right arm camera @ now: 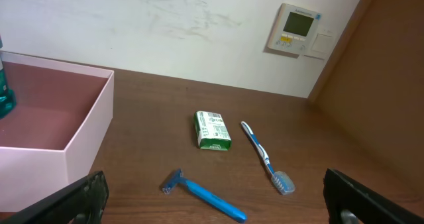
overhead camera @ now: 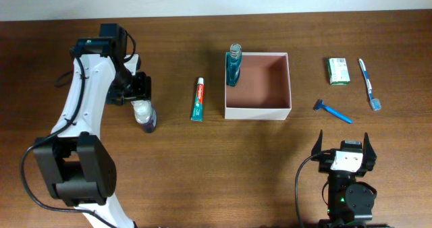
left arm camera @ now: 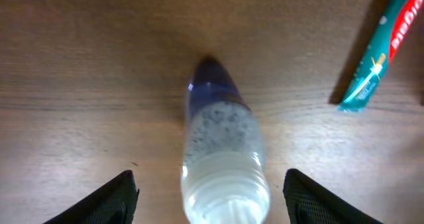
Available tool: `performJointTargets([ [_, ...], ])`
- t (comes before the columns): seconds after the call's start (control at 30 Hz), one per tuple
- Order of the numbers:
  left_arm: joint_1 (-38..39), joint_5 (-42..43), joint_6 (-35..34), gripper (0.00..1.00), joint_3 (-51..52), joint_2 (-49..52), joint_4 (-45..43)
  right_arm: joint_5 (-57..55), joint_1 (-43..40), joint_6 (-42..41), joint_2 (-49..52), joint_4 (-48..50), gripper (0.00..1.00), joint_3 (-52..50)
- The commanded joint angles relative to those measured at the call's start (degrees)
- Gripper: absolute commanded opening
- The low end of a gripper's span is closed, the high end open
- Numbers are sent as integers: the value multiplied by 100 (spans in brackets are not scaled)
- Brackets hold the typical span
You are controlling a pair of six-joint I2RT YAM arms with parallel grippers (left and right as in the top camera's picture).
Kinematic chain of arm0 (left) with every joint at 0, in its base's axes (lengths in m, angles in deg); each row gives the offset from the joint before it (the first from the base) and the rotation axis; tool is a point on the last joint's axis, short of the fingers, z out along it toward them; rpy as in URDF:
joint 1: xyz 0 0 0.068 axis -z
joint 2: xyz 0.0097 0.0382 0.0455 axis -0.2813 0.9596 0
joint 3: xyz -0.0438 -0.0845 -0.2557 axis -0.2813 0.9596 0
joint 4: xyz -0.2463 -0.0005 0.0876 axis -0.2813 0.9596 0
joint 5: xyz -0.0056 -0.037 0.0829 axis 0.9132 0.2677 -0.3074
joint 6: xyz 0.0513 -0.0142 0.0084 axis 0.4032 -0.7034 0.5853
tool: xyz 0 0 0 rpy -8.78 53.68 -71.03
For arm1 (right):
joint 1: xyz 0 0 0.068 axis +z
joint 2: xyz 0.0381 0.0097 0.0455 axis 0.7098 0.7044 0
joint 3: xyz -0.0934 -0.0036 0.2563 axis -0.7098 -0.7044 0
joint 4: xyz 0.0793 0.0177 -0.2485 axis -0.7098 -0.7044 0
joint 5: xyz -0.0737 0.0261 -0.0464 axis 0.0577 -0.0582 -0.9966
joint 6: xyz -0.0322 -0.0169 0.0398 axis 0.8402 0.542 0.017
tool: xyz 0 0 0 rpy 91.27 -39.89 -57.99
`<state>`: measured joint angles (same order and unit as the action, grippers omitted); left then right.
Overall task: Pack container
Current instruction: 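Lower the left gripper over the clear foam pump bottle, then close the left gripper around the foam pump bottle's pump head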
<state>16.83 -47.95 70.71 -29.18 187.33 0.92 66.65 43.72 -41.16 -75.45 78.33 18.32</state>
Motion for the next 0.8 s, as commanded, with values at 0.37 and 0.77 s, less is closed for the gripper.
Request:
performJointTargets([
  [0.37, 317, 190, 138, 72, -85, -79, 293, -114, 37, -26, -33, -48, 99, -26],
  [0.77, 317, -90, 136, 66, -87, -79, 415, -114, 37, -26, -33, -48, 99, -26],
])
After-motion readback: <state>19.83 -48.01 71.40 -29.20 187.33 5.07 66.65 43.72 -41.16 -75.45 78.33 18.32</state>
